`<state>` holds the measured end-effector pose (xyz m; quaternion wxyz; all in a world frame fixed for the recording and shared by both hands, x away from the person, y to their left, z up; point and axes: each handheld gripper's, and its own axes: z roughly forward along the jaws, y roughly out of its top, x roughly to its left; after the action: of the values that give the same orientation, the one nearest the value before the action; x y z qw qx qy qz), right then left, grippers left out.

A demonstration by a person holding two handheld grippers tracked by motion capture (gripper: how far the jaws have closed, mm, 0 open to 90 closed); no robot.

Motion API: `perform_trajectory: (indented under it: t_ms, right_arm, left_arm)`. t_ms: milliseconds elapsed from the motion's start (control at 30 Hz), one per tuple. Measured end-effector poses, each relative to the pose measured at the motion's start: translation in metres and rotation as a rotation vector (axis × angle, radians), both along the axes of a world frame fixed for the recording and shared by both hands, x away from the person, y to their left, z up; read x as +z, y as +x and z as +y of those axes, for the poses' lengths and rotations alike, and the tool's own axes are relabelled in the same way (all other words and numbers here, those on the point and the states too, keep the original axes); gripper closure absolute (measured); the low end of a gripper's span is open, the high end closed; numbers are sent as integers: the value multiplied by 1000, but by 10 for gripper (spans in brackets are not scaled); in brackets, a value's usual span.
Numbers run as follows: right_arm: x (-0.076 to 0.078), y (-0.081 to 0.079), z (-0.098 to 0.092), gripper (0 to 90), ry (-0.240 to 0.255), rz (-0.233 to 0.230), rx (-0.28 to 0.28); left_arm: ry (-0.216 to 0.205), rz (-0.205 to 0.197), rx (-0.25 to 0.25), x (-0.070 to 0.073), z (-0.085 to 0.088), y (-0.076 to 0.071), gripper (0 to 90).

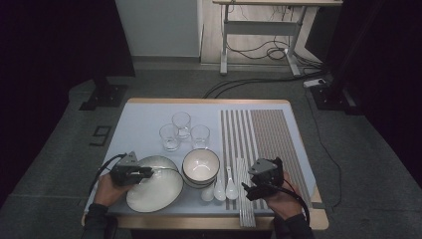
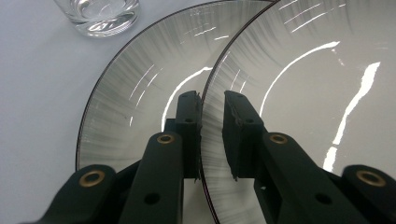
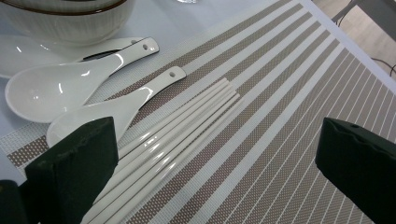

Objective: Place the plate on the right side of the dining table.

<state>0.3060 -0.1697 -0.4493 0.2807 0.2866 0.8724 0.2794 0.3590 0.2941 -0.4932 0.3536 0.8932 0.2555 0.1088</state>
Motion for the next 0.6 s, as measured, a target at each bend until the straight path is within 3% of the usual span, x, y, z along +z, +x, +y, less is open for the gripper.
perform_trajectory:
  t_ms: [600]
  right_arm:
    - [5, -4, 53, 0, -208, -96, 129]
  left_arm:
    - [-1, -5, -1, 0, 0, 0, 765]
